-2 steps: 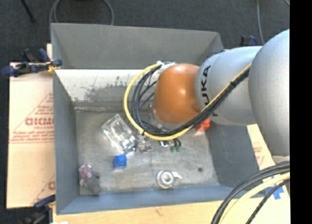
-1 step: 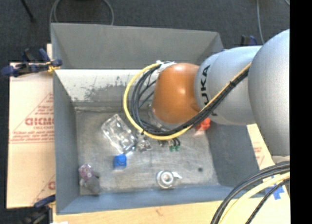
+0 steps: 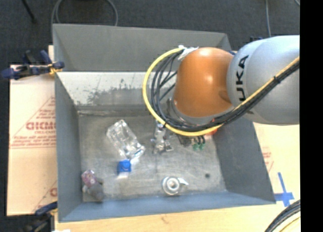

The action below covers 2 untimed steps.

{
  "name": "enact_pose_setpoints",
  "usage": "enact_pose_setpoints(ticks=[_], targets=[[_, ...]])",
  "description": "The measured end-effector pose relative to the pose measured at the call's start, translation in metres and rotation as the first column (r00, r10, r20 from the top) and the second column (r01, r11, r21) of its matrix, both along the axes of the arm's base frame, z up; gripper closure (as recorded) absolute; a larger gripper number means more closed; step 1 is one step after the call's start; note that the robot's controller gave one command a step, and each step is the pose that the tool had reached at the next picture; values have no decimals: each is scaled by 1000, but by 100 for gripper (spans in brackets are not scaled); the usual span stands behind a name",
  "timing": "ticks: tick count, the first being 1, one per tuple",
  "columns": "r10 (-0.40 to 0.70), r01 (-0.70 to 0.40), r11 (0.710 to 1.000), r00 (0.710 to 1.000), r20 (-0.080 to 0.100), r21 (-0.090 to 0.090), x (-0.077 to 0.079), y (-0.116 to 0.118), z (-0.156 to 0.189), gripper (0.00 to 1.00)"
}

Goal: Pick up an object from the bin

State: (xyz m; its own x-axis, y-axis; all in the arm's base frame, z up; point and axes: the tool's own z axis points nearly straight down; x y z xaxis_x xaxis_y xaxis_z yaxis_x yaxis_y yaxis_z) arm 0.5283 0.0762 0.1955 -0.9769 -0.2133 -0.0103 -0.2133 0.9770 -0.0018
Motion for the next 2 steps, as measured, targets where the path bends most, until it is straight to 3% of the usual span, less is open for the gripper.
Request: enact_pose_setpoints(ticks=[1, 2], targets=[[-160, 160, 987, 987, -9, 1, -25, 8, 5, 100], [-160, 160, 987, 987, -8, 1, -25, 8, 5, 0]])
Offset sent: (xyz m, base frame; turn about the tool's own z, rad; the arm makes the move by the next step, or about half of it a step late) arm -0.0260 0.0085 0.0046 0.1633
